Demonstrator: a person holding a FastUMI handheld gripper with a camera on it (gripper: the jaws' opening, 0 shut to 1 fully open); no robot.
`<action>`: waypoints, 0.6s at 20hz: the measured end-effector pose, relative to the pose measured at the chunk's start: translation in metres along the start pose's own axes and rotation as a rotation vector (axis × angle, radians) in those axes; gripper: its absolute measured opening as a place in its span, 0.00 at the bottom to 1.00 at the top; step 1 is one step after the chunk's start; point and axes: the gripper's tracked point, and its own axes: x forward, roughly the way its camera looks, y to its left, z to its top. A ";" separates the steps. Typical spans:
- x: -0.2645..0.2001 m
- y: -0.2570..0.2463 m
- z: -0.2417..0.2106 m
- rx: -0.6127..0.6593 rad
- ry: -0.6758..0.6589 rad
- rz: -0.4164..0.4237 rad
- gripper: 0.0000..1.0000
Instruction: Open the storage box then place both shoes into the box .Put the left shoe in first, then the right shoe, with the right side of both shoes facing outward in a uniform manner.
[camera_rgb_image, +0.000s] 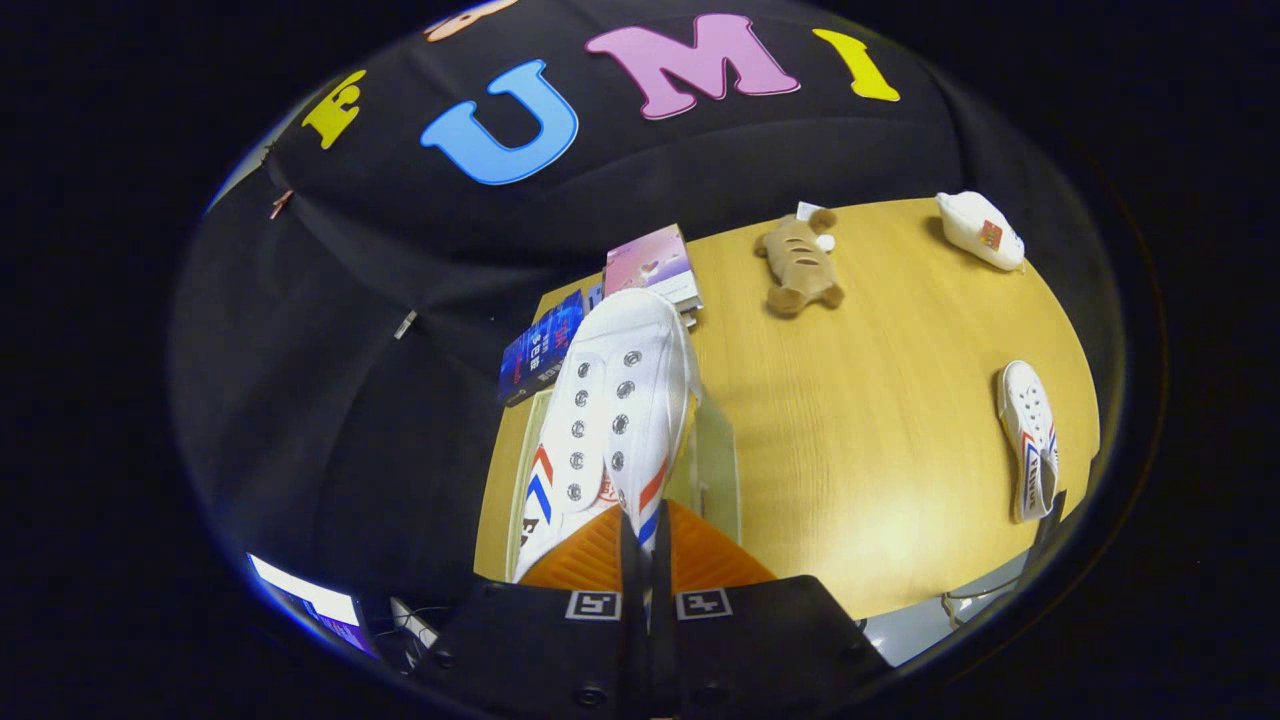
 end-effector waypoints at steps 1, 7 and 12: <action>0.013 0.010 -0.007 -0.005 0.017 0.010 0.05; 0.068 0.031 -0.046 -0.028 0.122 0.004 0.05; 0.097 0.033 -0.070 -0.052 0.182 -0.028 0.05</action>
